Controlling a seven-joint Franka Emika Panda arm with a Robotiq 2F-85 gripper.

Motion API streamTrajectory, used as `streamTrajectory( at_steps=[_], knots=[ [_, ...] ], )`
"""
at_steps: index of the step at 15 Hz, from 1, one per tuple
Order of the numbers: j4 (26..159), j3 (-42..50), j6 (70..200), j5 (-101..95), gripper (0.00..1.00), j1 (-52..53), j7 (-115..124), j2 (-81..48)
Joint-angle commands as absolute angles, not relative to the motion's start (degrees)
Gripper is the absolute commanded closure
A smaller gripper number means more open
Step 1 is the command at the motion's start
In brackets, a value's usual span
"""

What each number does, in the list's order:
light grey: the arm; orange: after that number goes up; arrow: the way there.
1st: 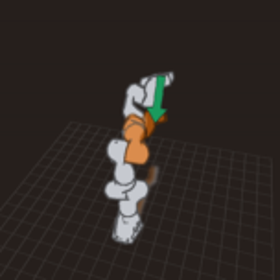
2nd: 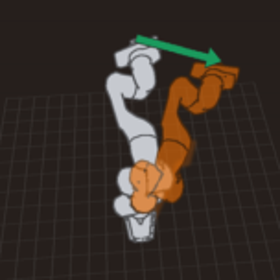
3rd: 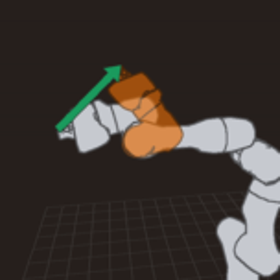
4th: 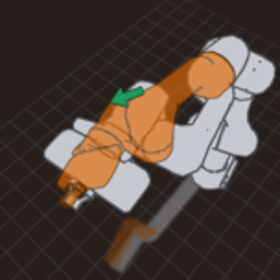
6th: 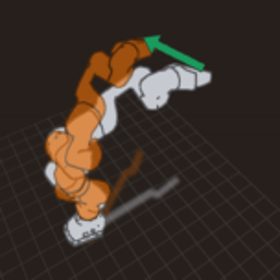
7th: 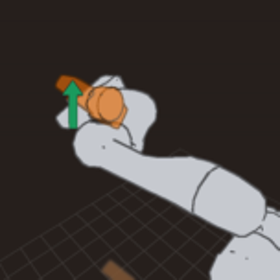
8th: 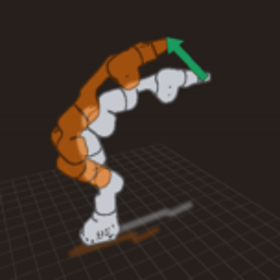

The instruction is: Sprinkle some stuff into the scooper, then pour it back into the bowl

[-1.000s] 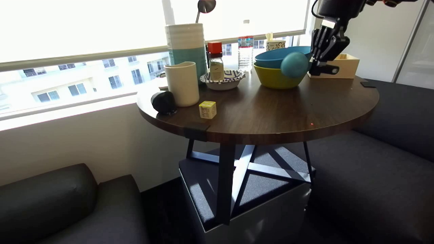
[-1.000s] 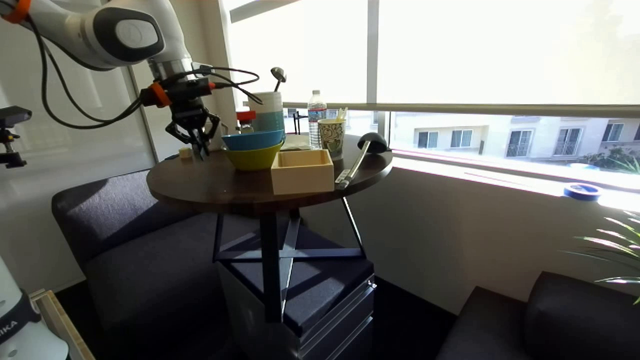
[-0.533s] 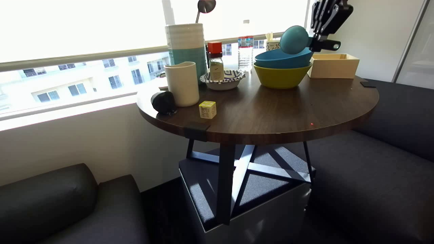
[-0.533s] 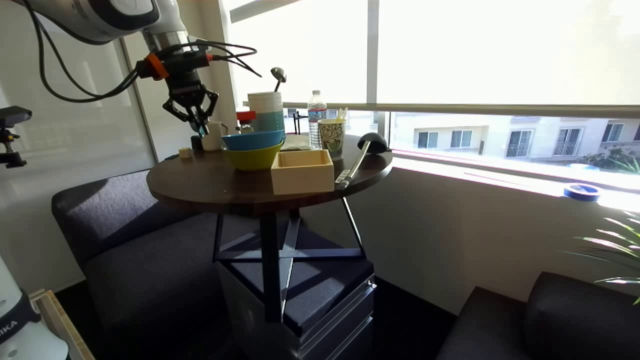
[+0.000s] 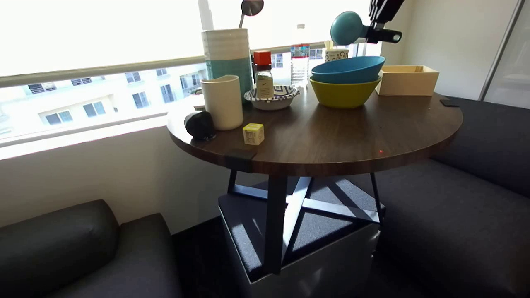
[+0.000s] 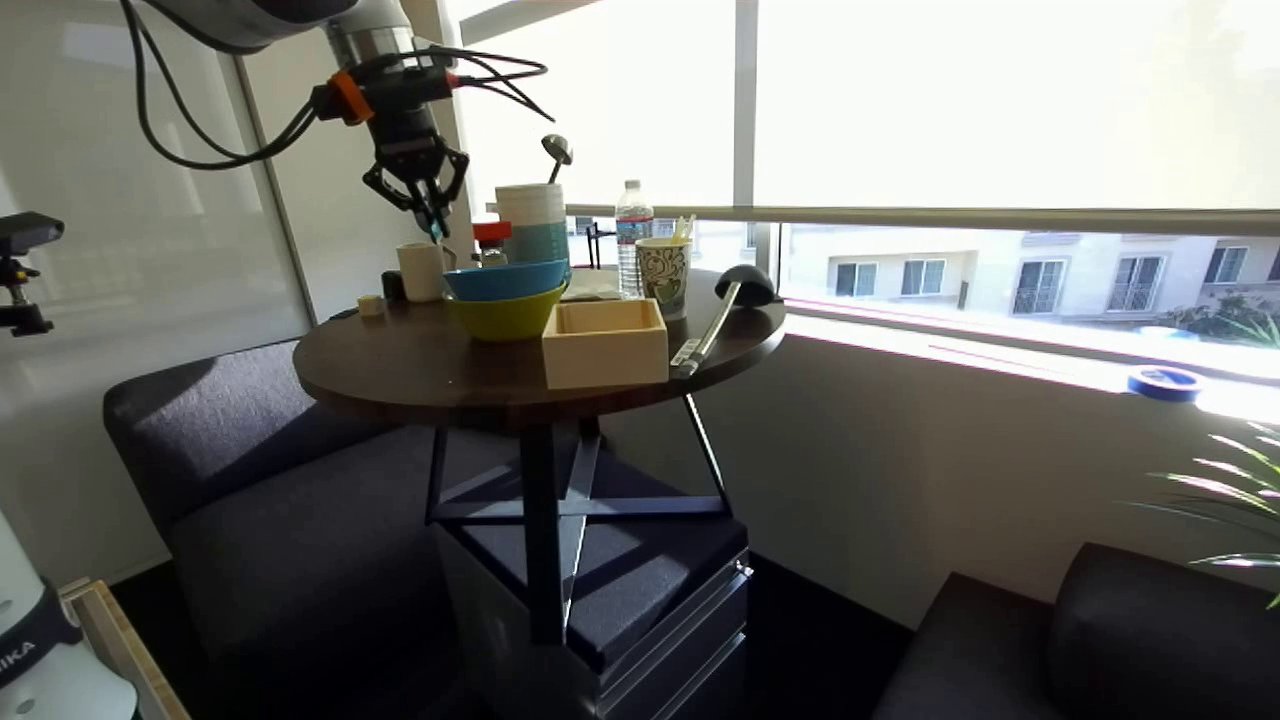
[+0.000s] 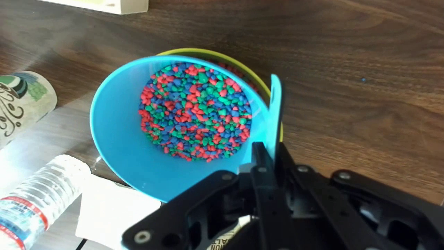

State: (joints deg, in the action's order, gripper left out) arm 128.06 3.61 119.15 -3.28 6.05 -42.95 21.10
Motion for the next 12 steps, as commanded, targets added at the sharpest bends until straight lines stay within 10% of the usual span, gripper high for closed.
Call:
streamTrajectory(
  at_steps=[1,12],
  knots=[
    [121.5,4.4,116.6,-0.2,0.98,5.5,-40.3,15.3],
    [113.4,6.1,107.9,11.0,0.98,1.7,-27.9,8.2]
  ],
)
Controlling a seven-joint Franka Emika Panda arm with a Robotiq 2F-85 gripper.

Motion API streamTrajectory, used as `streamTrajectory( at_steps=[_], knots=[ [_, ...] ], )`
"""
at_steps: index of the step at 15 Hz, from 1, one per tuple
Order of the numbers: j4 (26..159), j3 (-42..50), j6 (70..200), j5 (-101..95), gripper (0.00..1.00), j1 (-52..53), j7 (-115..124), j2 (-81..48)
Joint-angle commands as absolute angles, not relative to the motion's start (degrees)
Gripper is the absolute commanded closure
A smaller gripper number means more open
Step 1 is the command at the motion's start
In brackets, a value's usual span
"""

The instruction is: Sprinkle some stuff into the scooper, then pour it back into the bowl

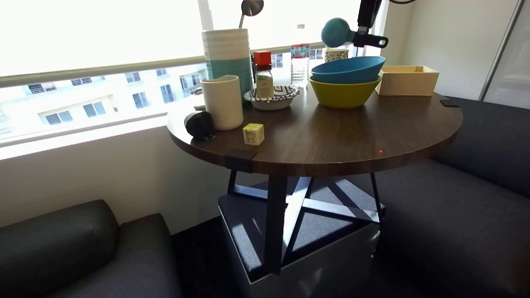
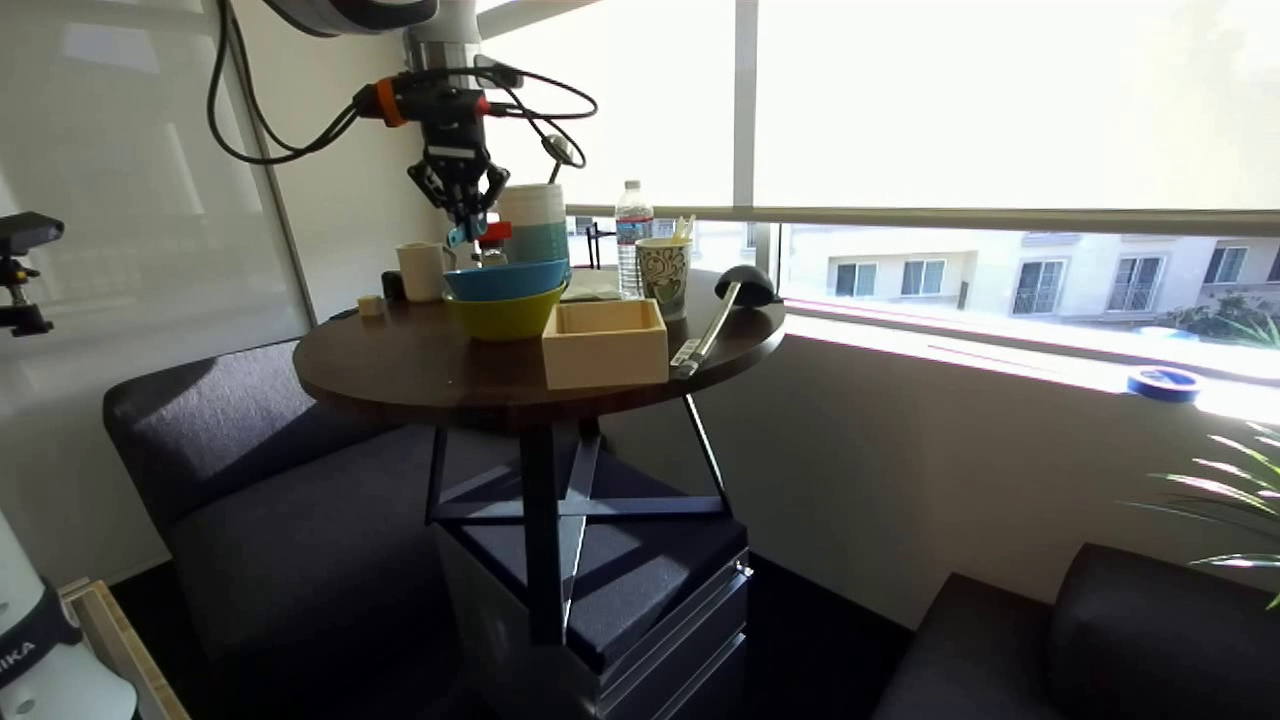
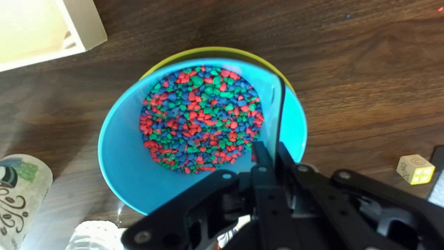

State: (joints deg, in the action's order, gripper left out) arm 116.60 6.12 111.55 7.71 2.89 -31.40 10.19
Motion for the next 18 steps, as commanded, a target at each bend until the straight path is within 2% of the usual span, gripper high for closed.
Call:
streamTrajectory(
  at_steps=[1,18],
  knots=[
    [112.9,6.2,107.2,12.6,0.98,1.5,-27.2,7.9],
    [112.8,7.3,105.1,27.5,0.98,-2.2,-14.6,7.4]
  ],
)
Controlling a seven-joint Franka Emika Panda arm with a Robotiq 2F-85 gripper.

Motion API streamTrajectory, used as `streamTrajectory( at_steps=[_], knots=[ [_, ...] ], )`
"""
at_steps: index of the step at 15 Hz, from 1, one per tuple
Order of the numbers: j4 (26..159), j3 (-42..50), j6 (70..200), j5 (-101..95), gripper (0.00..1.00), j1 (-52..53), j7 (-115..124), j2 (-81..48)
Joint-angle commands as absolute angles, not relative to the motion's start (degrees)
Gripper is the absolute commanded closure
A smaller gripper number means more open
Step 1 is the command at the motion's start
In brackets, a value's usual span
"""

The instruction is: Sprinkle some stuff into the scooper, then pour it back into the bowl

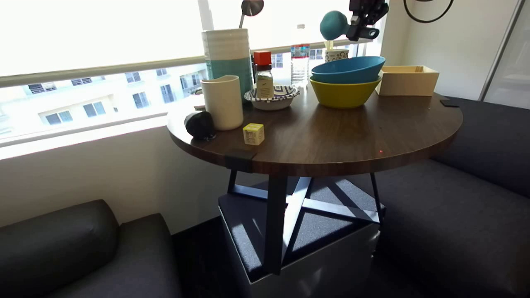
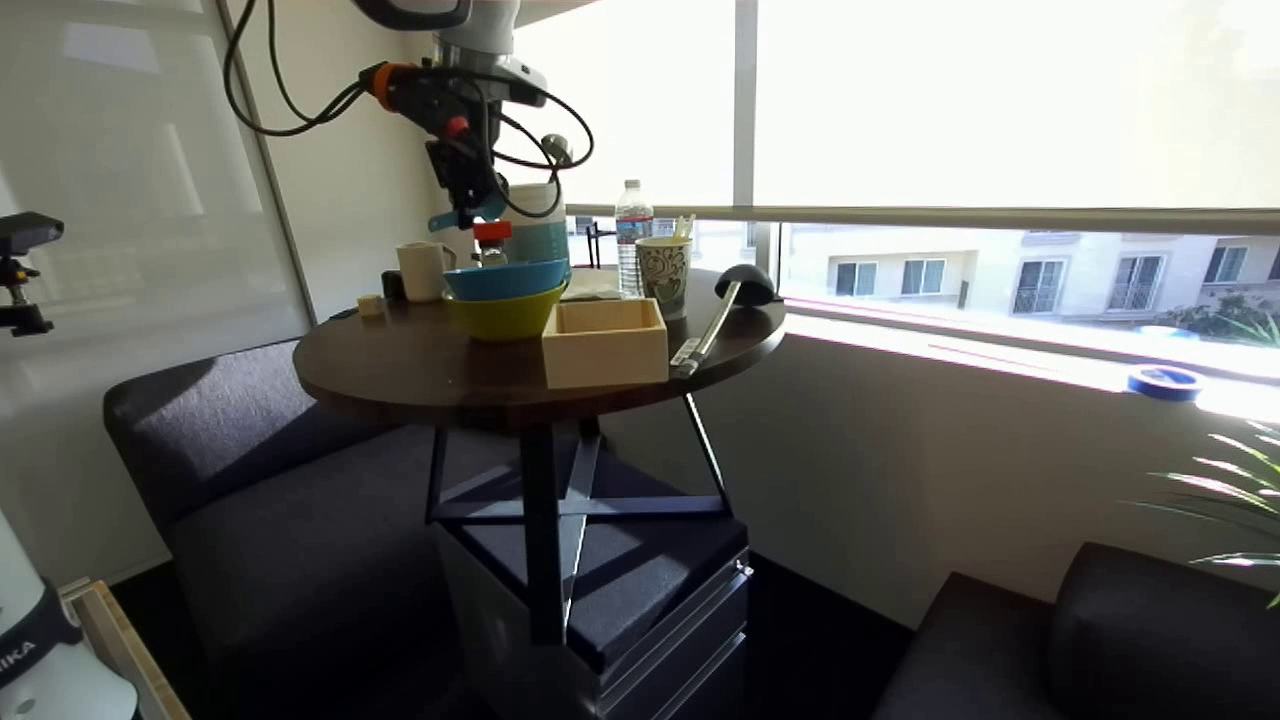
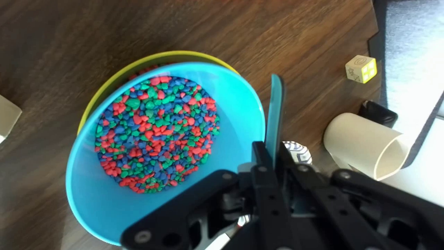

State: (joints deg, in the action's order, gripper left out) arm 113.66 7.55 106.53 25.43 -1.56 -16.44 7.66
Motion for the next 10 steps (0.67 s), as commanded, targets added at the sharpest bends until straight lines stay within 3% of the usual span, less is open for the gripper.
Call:
streamTrajectory(
  at_steps=[1,10],
  knots=[
    [112.9,7.1,105.3,27.0,0.98,-2.2,-14.3,7.6],
    [116.4,1.0,102.9,13.9,0.98,1.2,-16.8,12.3]
  ],
)
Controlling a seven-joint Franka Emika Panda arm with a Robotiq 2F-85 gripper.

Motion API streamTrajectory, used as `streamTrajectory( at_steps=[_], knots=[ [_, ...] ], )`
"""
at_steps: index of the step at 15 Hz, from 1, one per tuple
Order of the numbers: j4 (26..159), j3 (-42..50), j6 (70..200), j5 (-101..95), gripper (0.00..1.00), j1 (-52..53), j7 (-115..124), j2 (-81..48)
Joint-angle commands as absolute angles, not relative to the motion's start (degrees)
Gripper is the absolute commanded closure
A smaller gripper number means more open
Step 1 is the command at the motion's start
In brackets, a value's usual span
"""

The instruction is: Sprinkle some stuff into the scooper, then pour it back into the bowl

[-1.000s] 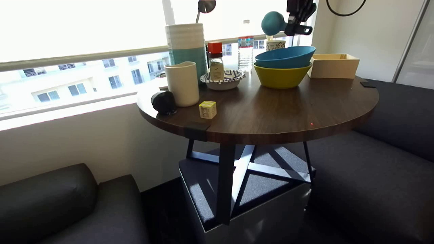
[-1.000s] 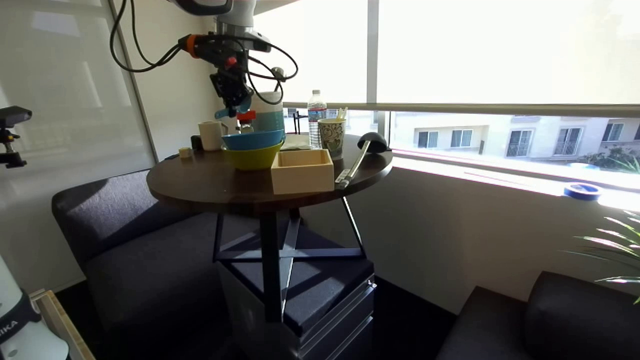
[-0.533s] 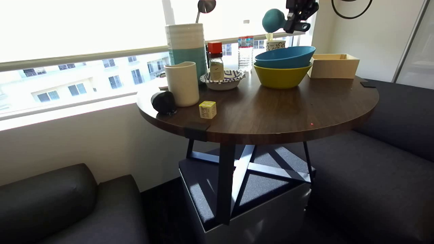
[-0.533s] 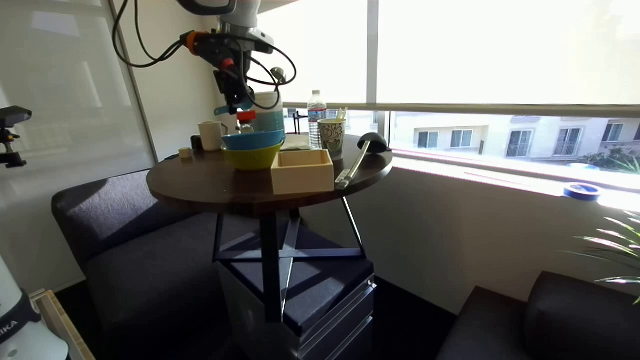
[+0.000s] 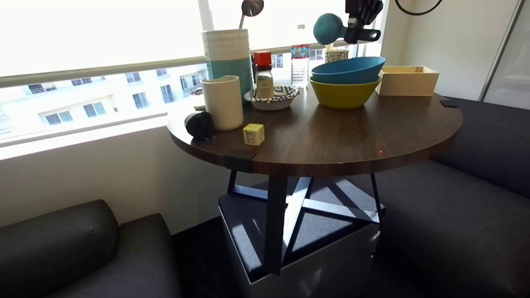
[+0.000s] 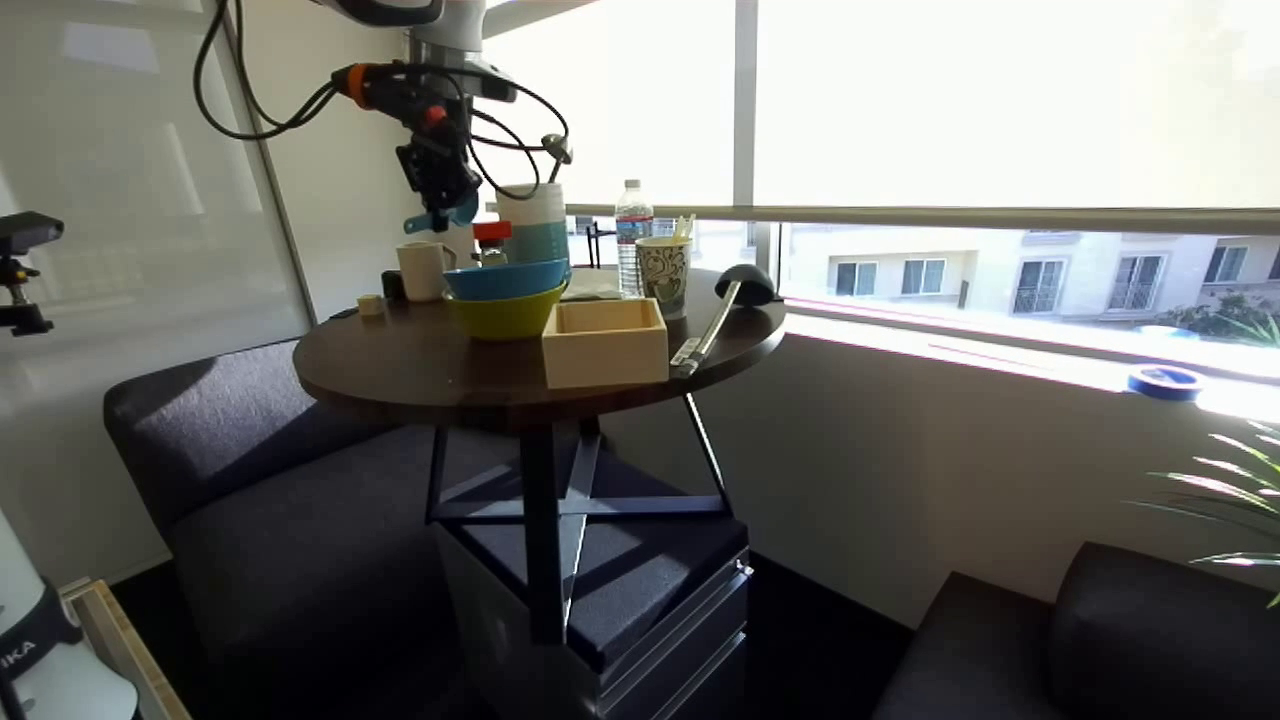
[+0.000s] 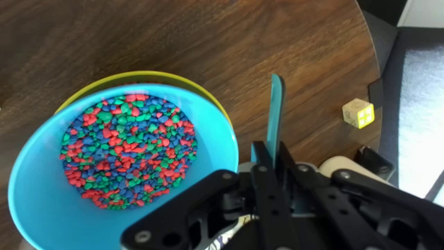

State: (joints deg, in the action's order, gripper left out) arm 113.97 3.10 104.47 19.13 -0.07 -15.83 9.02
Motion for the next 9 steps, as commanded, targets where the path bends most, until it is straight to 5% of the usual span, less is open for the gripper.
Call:
streamTrajectory(
  at_steps=[1,9],
  knots=[
    [117.0,0.1,102.6,11.6,0.98,1.8,-17.3,13.2],
    [125.7,-6.3,106.2,-5.0,0.98,6.3,-16.9,18.3]
  ],
)
